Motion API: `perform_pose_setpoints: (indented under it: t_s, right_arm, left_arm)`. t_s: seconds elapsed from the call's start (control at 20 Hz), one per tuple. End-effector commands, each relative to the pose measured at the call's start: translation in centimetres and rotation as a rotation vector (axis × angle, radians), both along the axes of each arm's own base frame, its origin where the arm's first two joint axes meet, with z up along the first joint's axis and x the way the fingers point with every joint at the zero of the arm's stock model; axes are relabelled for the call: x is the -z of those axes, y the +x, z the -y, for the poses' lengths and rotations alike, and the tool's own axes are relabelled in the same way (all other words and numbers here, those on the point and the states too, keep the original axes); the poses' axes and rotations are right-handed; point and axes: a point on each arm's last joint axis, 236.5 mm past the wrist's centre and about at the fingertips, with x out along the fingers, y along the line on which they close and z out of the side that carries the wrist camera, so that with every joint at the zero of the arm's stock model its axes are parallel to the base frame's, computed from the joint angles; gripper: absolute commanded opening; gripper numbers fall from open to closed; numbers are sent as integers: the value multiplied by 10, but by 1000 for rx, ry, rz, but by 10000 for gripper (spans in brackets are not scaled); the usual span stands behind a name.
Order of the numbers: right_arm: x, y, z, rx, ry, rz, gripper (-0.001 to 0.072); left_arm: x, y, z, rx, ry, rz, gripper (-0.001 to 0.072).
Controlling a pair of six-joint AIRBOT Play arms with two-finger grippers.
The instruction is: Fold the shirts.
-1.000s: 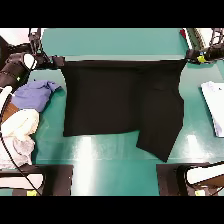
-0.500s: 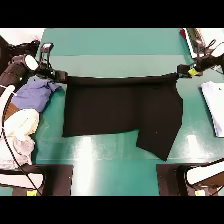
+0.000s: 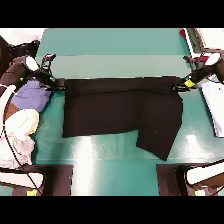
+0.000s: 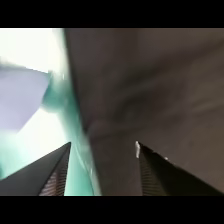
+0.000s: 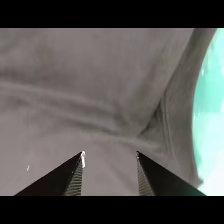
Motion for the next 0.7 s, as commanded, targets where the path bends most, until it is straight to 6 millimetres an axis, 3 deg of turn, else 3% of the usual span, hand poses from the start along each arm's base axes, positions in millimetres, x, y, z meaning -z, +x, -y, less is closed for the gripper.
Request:
perform_pose_setpoints:
  t_s: [0.0,0.15,0.25,0.4,0.5,0.65]
  right_arm:
    - [-23,-27,-1,-30,13,-50,385]
    - [-58,-41,-11,-63,53,-20,350]
    - [-82,-48,-23,-79,111,20,319]
    - [-109,-51,-31,-86,124,87,319]
    - [-120,-54,-32,-89,118,114,319]
    - [-131,-56,-35,-93,125,144,319]
  left_arm:
    - [-11,-35,-20,-49,-8,-119,487]
    - [-37,-67,-22,-45,-8,-91,487]
    - [-35,-99,-15,-46,-29,-88,488]
    - [3,-170,-11,-58,-42,-182,488]
    - [28,-211,8,-73,-117,-263,488]
    - [49,-233,28,-120,-215,-288,488]
